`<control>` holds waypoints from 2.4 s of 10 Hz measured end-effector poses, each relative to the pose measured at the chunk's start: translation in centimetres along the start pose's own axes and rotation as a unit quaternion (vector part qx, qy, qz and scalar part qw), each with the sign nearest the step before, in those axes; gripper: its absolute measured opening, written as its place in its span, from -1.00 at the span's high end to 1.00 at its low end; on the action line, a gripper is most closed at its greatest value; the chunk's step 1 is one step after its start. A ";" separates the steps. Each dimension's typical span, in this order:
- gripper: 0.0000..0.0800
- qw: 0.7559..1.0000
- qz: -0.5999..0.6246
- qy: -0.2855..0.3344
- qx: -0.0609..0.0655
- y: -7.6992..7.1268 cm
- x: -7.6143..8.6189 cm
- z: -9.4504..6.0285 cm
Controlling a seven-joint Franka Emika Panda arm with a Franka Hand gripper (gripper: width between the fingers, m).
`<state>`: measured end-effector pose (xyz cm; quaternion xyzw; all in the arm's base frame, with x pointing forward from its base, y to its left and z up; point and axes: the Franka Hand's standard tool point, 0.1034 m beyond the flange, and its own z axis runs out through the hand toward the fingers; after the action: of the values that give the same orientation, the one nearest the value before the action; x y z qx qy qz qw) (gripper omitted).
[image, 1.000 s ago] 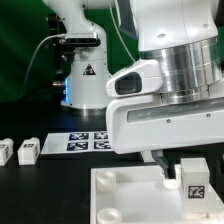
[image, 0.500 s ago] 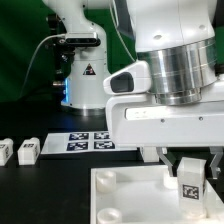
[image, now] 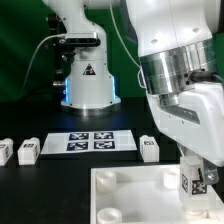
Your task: Assemble one leg
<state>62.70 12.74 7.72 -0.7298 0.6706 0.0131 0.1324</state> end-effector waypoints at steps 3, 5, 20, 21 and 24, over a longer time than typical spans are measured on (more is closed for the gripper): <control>0.24 0.999 0.037 -0.005 0.001 0.1 -0.3 0.1; -0.04 0.999 -0.043 -0.011 -0.018 0.5 -0.3 0.2; 0.15 0.844 -0.532 0.014 -0.074 -0.6 1.2 -0.8; 0.27 0.870 -0.488 0.017 -0.073 -0.6 1.2 -0.8; 0.27 0.956 -0.286 0.031 -0.059 -0.5 1.5 -0.7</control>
Offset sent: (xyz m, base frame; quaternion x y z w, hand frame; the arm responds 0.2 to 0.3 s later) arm 0.0000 0.0000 0.0000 0.0000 0.0000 -0.0899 0.9960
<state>63.21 11.20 8.24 -0.8975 0.4358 -0.0081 0.0666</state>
